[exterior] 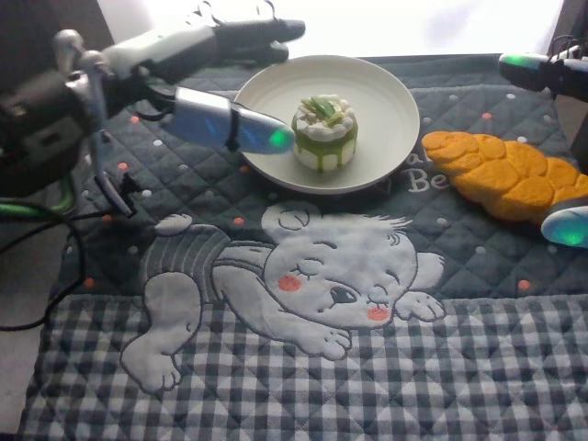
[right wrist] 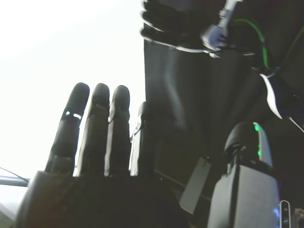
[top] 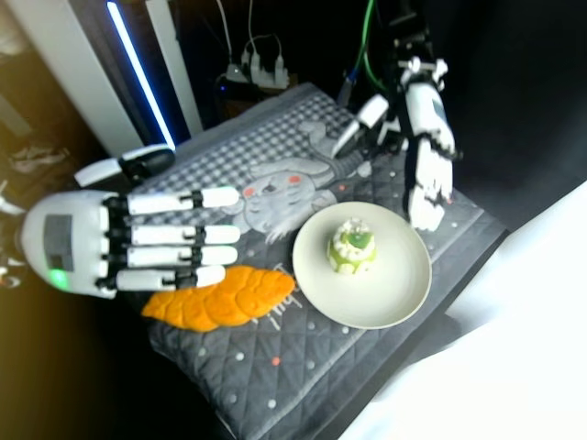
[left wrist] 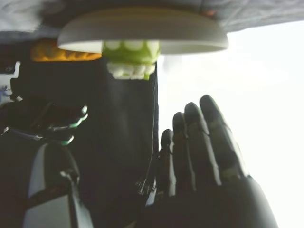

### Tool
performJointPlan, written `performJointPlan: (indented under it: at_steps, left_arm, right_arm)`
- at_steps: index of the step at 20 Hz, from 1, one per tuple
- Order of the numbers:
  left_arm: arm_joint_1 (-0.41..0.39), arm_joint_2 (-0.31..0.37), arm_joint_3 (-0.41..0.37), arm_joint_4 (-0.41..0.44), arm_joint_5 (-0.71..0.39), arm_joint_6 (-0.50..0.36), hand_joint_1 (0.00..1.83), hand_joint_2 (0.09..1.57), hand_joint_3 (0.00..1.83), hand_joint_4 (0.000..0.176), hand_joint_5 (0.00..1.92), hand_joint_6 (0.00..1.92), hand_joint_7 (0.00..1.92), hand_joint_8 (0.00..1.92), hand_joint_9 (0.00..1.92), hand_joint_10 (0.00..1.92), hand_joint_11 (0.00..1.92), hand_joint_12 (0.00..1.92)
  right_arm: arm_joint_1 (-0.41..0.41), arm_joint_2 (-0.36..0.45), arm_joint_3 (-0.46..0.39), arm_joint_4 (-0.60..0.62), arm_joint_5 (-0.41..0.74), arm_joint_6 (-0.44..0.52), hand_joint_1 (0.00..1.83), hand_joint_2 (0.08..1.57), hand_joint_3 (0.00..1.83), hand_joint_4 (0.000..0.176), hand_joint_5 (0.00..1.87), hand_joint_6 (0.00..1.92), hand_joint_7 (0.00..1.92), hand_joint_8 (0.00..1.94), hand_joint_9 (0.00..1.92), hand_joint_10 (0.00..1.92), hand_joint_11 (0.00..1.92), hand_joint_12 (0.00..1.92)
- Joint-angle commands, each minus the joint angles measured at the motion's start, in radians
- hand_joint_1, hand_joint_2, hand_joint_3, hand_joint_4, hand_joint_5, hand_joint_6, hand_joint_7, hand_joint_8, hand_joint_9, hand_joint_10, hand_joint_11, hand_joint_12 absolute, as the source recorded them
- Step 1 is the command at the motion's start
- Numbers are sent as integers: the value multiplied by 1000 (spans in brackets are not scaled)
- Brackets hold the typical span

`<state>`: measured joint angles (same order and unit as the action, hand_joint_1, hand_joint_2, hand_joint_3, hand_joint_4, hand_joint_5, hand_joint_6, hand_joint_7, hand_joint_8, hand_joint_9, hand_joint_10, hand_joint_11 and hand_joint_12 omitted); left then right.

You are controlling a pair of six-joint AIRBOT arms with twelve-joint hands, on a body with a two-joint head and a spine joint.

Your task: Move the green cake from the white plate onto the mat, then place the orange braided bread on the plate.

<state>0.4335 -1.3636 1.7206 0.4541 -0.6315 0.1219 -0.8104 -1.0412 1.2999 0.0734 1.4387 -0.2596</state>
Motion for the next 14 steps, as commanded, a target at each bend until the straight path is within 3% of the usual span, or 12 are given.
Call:
performJointPlan:
  at_steps: [1, 2, 4, 5, 6, 7, 8, 9, 10, 11, 13, 14]
  left_arm:
    - [-22, -7, 15, -10, -53, -26, 714, 793, 2, 118, 319, 11, 450, 7, 486, 15, 352, 368]
    - [-38, -35, 42, 32, -17, -46, 733, 790, 0, 115, 337, 15, 469, 13, 499, 17, 360, 367]
    - [-56, -73, 82, 96, 32, -82, 731, 788, 0, 139, 296, 0, 445, 1, 422, 0, 232, 309]
    - [-61, -91, 102, 125, 49, -104, 751, 776, 0, 151, 298, 2, 437, 0, 407, 0, 204, 300]
    - [-65, -101, 112, 137, 56, -115, 753, 766, 4, 155, 312, 1, 429, 0, 418, 0, 170, 410]
    - [-73, -113, 121, 160, 73, -122, 724, 778, 3, 174, 307, 1, 390, 1, 387, 2, 24, 749]
    - [-77, -115, 121, 166, 77, -122, 724, 778, 3, 174, 307, 1, 390, 1, 387, 2, 24, 749]
    - [-83, -119, 121, 185, 88, -122, 717, 772, 1, 176, 328, 1, 391, 0, 380, 1, 4, 814]
    - [-86, -122, 121, 193, 93, -122, 712, 773, 1, 170, 339, 3, 391, 1, 380, 1, 4, 830]
    - [-90, -126, 121, 201, 97, -122, 713, 773, 1, 172, 338, 3, 397, 3, 383, 2, 3, 832]
    - [-94, -135, 121, 217, 101, -122, 703, 772, 0, 170, 352, 7, 410, 7, 421, 15, 59, 863]
    - [-96, -140, 121, 222, 102, -122, 716, 774, 0, 165, 369, 3, 432, 3, 452, 10, 68, 889]
  right_arm:
    - [6, 6, -1, 28, 136, 11, 641, 722, 0, 149, 379, 0, 456, 0, 385, 0, 0, 961]
    - [6, 6, -4, 26, 143, 11, 653, 733, 3, 150, 378, 0, 449, 0, 382, 0, 0, 959]
    - [6, 4, -6, 23, 150, 11, 598, 763, 3, 134, 375, 0, 455, 1, 405, 4, 0, 1082]
    - [6, 1, -6, 23, 153, 11, 617, 755, 0, 147, 391, 6, 452, 0, 401, 2, 0, 1089]
    - [6, 0, -6, 23, 155, 11, 598, 762, 1, 158, 403, 9, 450, 0, 403, 3, 10, 1094]
    - [6, -2, -7, 21, 160, 11, 563, 792, 4, 160, 439, 6, 488, 4, 445, 11, 51, 1110]
    - [6, -2, -7, 21, 161, 11, 563, 792, 4, 160, 439, 6, 488, 4, 445, 11, 51, 1110]
    - [6, -4, -7, 20, 164, 11, 512, 825, 15, 145, 428, 0, 483, 0, 449, 10, 67, 1116]
    - [6, -5, -7, 20, 165, 11, 489, 839, 5, 150, 435, 0, 492, 0, 460, 7, 86, 1093]
    - [6, -6, -7, 19, 166, 11, 481, 867, 13, 134, 429, 0, 485, 0, 461, 6, 88, 1092]
    - [6, -7, -7, 18, 167, 11, 478, 881, 1, 145, 405, 2, 466, 0, 444, 2, 85, 1044]
    - [6, -7, -7, 18, 167, 11, 481, 890, 4, 132, 406, 3, 469, 2, 454, 6, 95, 1048]
